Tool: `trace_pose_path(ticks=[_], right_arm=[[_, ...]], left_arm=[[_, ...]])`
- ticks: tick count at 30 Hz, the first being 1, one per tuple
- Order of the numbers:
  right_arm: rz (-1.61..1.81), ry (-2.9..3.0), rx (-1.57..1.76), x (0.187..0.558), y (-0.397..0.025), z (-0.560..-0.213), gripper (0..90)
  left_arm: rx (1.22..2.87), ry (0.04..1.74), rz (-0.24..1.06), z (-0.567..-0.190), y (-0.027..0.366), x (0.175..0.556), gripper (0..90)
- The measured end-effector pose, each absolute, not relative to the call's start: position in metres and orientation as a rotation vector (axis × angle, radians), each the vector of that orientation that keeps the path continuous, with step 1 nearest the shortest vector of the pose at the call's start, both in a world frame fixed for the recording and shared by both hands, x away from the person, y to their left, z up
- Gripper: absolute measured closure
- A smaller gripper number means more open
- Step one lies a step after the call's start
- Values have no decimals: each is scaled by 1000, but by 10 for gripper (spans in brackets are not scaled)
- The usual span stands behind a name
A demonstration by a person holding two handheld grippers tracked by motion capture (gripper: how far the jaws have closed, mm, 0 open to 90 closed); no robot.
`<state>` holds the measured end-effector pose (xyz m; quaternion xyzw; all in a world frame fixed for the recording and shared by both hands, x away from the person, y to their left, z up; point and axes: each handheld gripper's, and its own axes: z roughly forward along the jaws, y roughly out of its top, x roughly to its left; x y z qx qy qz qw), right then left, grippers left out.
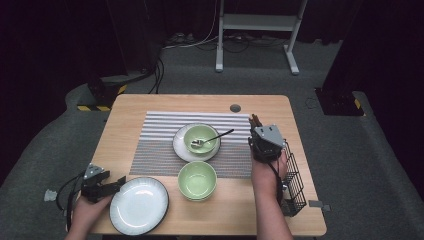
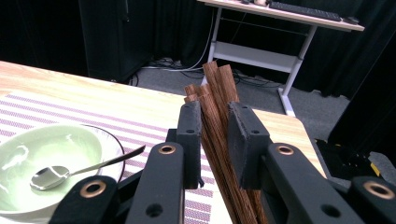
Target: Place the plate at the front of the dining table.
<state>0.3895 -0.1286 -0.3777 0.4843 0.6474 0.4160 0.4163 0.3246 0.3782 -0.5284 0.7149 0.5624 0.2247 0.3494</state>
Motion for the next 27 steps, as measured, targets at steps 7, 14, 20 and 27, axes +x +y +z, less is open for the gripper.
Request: trace_pose_path(ticks=[7, 14, 20, 27], right_arm=[[1064, 1613, 1195, 382, -130, -372, 763], [1093, 1604, 1156, 368, -131, -366, 785], [1094, 1608, 1127, 362, -132, -366, 788], [1087, 1610, 1103, 357, -134, -365, 793]], left_arm=[[1853, 1457, 583, -528, 378, 325, 257], [1850, 1459, 585, -529, 377, 324, 257], [1854, 1459, 587, -528, 378, 324, 257], [1855, 1458, 587, -528, 378, 324, 258]])
